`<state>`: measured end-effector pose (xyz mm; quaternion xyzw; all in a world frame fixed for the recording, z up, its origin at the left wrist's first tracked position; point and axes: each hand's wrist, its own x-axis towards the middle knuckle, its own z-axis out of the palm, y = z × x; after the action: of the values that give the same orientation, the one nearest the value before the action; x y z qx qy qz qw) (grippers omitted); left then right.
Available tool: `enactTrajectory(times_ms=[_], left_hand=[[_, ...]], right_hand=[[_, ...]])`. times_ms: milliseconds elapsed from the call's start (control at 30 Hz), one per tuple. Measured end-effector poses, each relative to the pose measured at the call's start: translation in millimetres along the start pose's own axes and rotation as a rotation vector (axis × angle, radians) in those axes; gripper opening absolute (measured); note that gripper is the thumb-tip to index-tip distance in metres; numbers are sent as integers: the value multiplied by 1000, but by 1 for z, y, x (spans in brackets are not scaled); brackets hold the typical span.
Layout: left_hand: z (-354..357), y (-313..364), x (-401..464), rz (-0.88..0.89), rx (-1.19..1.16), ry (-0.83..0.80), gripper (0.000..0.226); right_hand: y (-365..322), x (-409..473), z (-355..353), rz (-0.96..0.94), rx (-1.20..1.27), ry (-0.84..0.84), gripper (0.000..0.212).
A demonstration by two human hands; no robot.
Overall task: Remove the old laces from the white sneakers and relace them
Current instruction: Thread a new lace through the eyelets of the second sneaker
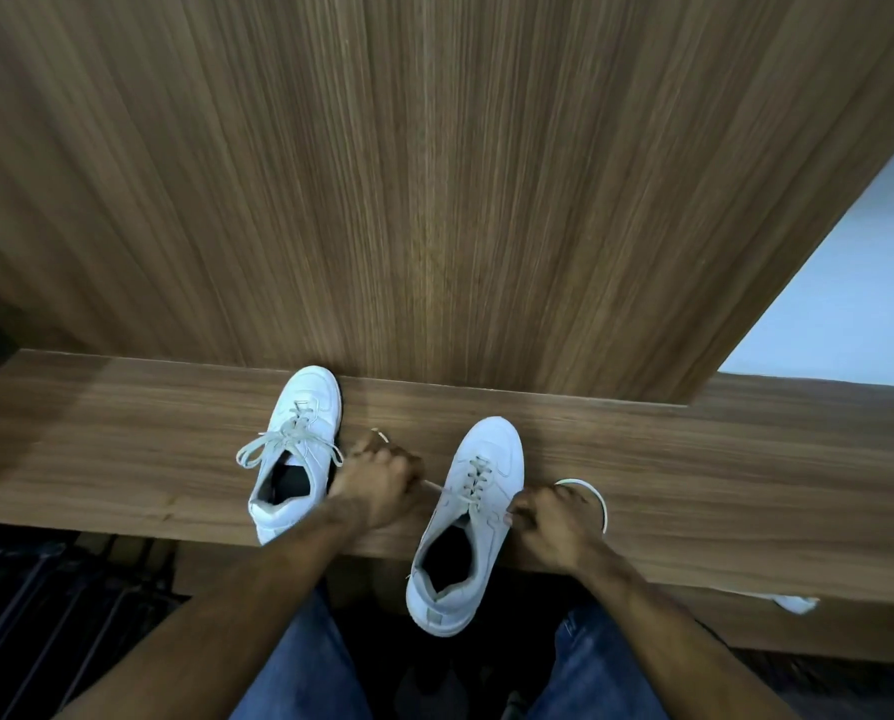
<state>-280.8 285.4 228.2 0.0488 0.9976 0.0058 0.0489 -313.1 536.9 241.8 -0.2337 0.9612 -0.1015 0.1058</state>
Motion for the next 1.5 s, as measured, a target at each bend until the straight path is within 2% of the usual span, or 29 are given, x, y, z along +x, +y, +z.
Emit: enactTrajectory(times_ms=[67,100,200,267,400,467,533,600,700,800,867,900,967,1067,1100,1167,1267,1333,1400,1500], left_hand=[[-3,-10,1,-55,-77,-78,32],[-6,-10,2,-111,-250,-110,26],[-20,5,6,-478,-1104,-86,18],[-29,17,14,-659,-1469,-7,22],[-48,44,35,-747,-2224,54,24],[-50,57,41,-734,-2359,73,17],[-44,68,43,-694,-2352,33,18],[-37,76,39,-689,-2245,-26,30],[-28,73,31,-732,-1867,-20,35],[-20,63,28,-730,-1657,-51,42],[-17,67,25,-546,-1553,16,25],[-13,70,23,-374,-1421,63,31],[-8,74,19,-59,-1089,42,50],[-9,73,17,92,-790,-53,62],[-12,75,15,120,-756,-80,65],[-17,79,12,117,-742,-87,56],[-14,83,12,0,-838,-29,39],[-13,84,15,-119,-1008,-32,43],[-15,84,15,-199,-1117,-70,54],[-15,80,19,-213,-1178,-92,56]], right_hand=[[4,-2,0,11,22,-56,17],[5,-2,1,29,110,-80,14],[2,-5,-6,120,636,-87,11],[-3,-6,-18,206,915,-32,12],[-17,6,-34,282,1446,30,26],[-25,14,-43,281,1728,69,27],[-35,20,-49,257,1893,86,29],[-46,26,-52,270,1910,100,27],[-40,32,-51,315,1669,170,24],[-21,30,-45,394,1478,192,21],[-13,25,-38,474,1460,185,19],[-12,23,-35,506,1488,183,19],[-12,21,-35,543,1616,166,19],[-18,25,-48,540,1873,119,24],[-21,26,-53,532,1950,105,27],[-31,30,-64,504,2041,76,30],[-46,36,-74,442,2046,50,26],[-47,41,-70,396,1888,102,20],[-41,40,-58,338,1596,172,25],[-27,32,-25,262,1191,116,32]])
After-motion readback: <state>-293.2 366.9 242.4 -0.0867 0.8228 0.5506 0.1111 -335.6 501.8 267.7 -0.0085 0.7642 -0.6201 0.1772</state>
